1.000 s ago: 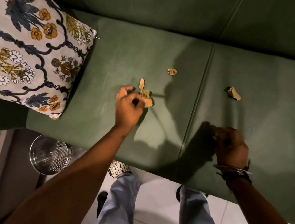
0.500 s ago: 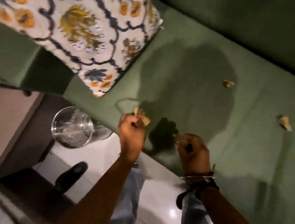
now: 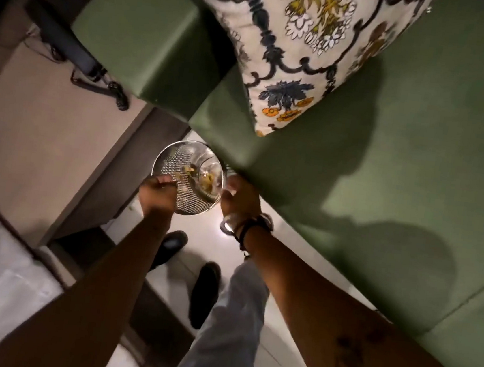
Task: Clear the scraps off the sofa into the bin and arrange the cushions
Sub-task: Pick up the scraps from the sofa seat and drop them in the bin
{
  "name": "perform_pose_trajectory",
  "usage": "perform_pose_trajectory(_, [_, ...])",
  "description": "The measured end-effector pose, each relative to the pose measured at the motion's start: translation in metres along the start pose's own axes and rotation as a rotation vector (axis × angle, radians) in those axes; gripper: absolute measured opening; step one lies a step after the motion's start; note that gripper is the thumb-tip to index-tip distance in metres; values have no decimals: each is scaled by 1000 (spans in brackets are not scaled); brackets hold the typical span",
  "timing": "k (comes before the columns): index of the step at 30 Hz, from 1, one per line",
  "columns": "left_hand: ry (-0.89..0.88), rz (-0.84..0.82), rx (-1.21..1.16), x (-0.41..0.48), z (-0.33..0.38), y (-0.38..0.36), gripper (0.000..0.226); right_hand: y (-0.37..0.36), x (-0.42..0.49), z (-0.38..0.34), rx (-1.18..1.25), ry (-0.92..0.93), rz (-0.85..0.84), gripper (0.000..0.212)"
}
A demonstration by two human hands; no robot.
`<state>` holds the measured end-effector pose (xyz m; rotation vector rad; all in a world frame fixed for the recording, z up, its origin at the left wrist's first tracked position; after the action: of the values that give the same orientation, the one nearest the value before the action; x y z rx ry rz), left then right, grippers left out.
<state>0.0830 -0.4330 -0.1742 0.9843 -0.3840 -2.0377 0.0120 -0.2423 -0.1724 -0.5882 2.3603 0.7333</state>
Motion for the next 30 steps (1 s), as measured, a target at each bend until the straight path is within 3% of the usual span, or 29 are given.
perform_pose_trajectory(3, [-263,-21,157,-55,38,-36,9,64,-22,24,-14,60,73,19])
perform_pose_trajectory(6, [-680,-234,262,-143,84,-108,10,173,-47,66,-114,61,330,20])
perform_pose_trajectory(9, [-740,-593,171,-233,119,-207,20,313,-89,128,-232,33,753,21])
perform_pose_trajectory(12, [-818,-704,340,-296,141,-310,40,425,-127,202,-339,-140,929,39])
perform_pose_trajectory(16, [-881,-807,451,-354,163,-428,56,520,-152,308,-385,-477,859,62])
perform_pose_trajectory(20, [-1015,-756,561,-377,164,-488,45,538,-133,357,-350,-425,690,35])
perform_pose_trajectory(24, [-1102,-718,566,-382,164,-483,14,526,-117,355,-287,-345,695,27])
perform_pose_trajectory(30, [-804,-516,252,-335,148,-363,10,454,-111,269,-270,-166,684,14])
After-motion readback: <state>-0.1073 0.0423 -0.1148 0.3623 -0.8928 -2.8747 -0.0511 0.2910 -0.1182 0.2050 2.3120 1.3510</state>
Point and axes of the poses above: each hand's wrist, its own x-axis towards the middle knuckle, its own y-axis out of the back of the hand, z = x × y, the point moved 7 cm from there along x, towards the middle knuckle, and after that the axes turned 6 degrees about -x, right-handed, at the moved point
